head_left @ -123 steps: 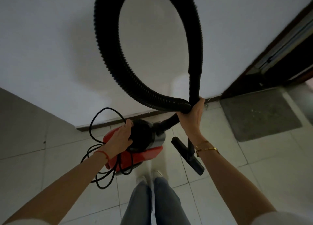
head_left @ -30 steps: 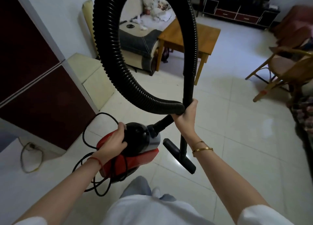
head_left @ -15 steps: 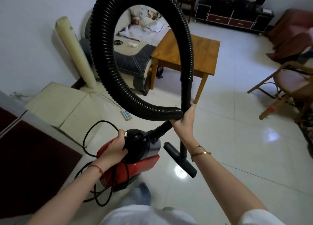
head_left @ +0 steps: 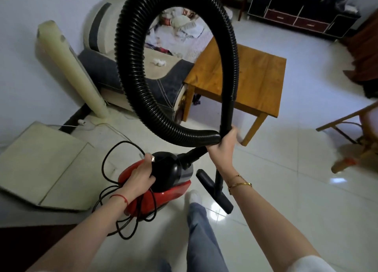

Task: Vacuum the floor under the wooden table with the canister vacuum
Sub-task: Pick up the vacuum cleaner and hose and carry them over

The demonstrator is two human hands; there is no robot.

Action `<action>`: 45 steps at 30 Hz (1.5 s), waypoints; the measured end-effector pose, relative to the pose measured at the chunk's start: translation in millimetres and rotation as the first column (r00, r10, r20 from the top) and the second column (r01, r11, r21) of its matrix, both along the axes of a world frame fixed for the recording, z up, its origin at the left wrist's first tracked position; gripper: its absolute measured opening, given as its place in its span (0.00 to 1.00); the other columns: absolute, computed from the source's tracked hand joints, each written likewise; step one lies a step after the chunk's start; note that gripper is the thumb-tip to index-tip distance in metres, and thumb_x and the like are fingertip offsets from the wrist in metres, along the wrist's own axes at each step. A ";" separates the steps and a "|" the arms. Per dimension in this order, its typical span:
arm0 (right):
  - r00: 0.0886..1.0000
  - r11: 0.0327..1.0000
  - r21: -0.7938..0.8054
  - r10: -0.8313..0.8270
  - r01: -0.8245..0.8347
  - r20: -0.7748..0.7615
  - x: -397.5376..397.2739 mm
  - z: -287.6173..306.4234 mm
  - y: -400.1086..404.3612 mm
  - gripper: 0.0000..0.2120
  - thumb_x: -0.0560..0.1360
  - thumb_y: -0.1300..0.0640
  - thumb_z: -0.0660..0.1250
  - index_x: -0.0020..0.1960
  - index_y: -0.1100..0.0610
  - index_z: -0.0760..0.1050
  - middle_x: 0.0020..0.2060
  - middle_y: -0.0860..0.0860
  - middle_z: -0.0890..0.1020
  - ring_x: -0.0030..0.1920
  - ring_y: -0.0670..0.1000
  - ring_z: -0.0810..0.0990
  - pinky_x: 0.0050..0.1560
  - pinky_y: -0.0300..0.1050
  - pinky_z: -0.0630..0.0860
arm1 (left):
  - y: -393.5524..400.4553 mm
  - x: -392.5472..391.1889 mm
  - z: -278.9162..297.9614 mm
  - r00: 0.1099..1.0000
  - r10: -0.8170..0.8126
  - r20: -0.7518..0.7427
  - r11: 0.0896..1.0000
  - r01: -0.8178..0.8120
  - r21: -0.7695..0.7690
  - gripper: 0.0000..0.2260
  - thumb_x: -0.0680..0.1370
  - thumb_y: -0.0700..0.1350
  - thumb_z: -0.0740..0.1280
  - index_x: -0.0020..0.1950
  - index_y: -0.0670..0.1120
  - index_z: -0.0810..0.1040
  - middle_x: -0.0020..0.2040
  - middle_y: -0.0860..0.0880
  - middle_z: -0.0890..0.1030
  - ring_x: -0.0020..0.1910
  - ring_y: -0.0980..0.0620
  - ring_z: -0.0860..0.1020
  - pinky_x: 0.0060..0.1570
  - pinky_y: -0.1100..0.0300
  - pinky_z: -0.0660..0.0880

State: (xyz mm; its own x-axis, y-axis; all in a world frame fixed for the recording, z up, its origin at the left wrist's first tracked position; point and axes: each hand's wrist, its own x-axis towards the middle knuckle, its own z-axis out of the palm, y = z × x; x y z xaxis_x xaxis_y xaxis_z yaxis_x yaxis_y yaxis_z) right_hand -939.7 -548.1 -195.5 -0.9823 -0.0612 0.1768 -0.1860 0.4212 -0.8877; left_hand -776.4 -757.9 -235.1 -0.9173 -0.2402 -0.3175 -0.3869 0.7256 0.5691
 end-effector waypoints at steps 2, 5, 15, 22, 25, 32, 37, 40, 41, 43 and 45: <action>1.000 1.000 -0.015 0.017 -0.017 0.018 -43.7 -15.0 -14.3 0.24 0.65 0.55 0.71 0.55 0.52 0.61 0.46 0.50 0.70 0.45 0.49 0.73 0.42 0.45 0.77 | -8.5 -40.9 -20.5 1.000 0.013 -0.010 1.000 -0.013 0.011 0.23 0.71 0.36 0.62 0.61 0.45 0.56 0.40 0.46 0.76 0.38 0.45 0.78 0.39 0.48 0.77; 0.998 0.999 -0.016 0.050 -0.049 0.034 -108.0 -41.1 -37.3 0.24 0.65 0.56 0.70 0.55 0.53 0.61 0.45 0.45 0.68 0.45 0.47 0.72 0.43 0.45 0.77 | -17.1 -98.1 -51.3 0.999 0.052 -0.001 0.998 -0.052 0.025 0.23 0.72 0.34 0.63 0.62 0.45 0.57 0.40 0.48 0.75 0.39 0.48 0.78 0.38 0.53 0.75; 0.990 0.991 0.063 0.117 -0.122 0.077 -264.8 -185.9 -87.7 0.26 0.66 0.57 0.73 0.57 0.57 0.62 0.45 0.43 0.65 0.46 0.42 0.68 0.44 0.40 0.73 | -51.8 -243.4 -194.8 0.993 0.119 0.021 0.991 -0.120 0.062 0.24 0.73 0.32 0.65 0.64 0.43 0.57 0.45 0.48 0.74 0.42 0.52 0.77 0.39 0.61 0.73; 0.994 0.990 0.093 0.099 -0.104 0.056 -325.4 -322.1 -110.8 0.25 0.66 0.55 0.70 0.57 0.57 0.62 0.48 0.52 0.68 0.47 0.50 0.71 0.44 0.47 0.76 | -74.9 -304.8 -332.2 0.991 0.128 0.024 0.984 -0.130 0.123 0.23 0.74 0.33 0.65 0.62 0.47 0.57 0.46 0.48 0.76 0.43 0.53 0.78 0.40 0.58 0.78; 0.996 0.993 0.085 0.082 -0.083 0.021 -338.1 -379.4 -118.2 0.26 0.64 0.52 0.67 0.57 0.59 0.62 0.48 0.54 0.68 0.47 0.52 0.71 0.43 0.49 0.76 | -83.8 -320.5 -393.0 0.995 0.103 0.017 0.985 -0.105 0.138 0.24 0.73 0.33 0.65 0.62 0.48 0.57 0.46 0.48 0.76 0.43 0.53 0.78 0.40 0.59 0.78; 0.994 0.996 0.081 0.047 -0.039 -0.098 -355.9 -501.9 -128.2 0.27 0.63 0.52 0.67 0.57 0.60 0.62 0.48 0.52 0.67 0.47 0.52 0.69 0.44 0.55 0.74 | -96.9 -347.0 -515.9 1.000 0.026 0.007 0.997 -0.026 0.070 0.23 0.74 0.34 0.65 0.62 0.45 0.57 0.37 0.51 0.73 0.32 0.58 0.74 0.26 0.68 0.67; 0.975 0.988 0.152 0.061 -0.029 -0.213 -368.3 -555.1 -134.5 0.32 0.63 0.51 0.70 0.60 0.63 0.63 0.49 0.51 0.67 0.48 0.50 0.69 0.47 0.51 0.74 | -102.4 -359.2 -579.0 1.000 -0.024 0.000 0.998 0.024 0.058 0.23 0.72 0.35 0.64 0.57 0.49 0.55 0.35 0.45 0.74 0.30 0.49 0.76 0.27 0.58 0.71; 0.947 0.982 0.191 0.056 0.006 -0.316 -376.7 -567.4 -141.5 0.34 0.63 0.48 0.73 0.61 0.65 0.65 0.50 0.54 0.69 0.49 0.51 0.70 0.48 0.50 0.74 | -105.9 -368.5 -599.6 0.998 -0.059 -0.032 0.997 0.061 0.054 0.22 0.71 0.35 0.64 0.55 0.51 0.55 0.38 0.43 0.76 0.32 0.47 0.78 0.30 0.50 0.75; 0.939 0.981 0.194 0.046 0.022 -0.340 -378.8 -570.5 -142.4 0.36 0.63 0.48 0.73 0.62 0.66 0.65 0.51 0.56 0.70 0.50 0.52 0.71 0.49 0.51 0.74 | -107.3 -371.2 -603.3 0.997 -0.070 -0.041 0.996 0.072 0.060 0.22 0.71 0.36 0.64 0.55 0.52 0.55 0.38 0.42 0.77 0.32 0.46 0.78 0.30 0.47 0.76; 0.930 0.982 0.184 0.035 0.035 -0.367 -383.3 -573.7 -142.8 0.40 0.62 0.46 0.74 0.64 0.67 0.63 0.53 0.57 0.71 0.53 0.54 0.71 0.53 0.53 0.74 | -111.6 -376.3 -607.8 0.995 -0.083 -0.049 0.994 0.086 0.062 0.21 0.72 0.36 0.64 0.54 0.51 0.55 0.39 0.40 0.77 0.32 0.44 0.79 0.29 0.43 0.76; 0.927 0.986 0.166 0.051 0.013 -0.372 -389.3 -574.3 -142.3 0.44 0.62 0.44 0.74 0.68 0.66 0.61 0.57 0.57 0.70 0.58 0.54 0.71 0.58 0.54 0.73 | -116.8 -380.0 -608.3 0.995 -0.089 -0.045 0.994 0.092 0.062 0.20 0.72 0.36 0.64 0.54 0.50 0.56 0.40 0.40 0.77 0.33 0.43 0.79 0.29 0.45 0.76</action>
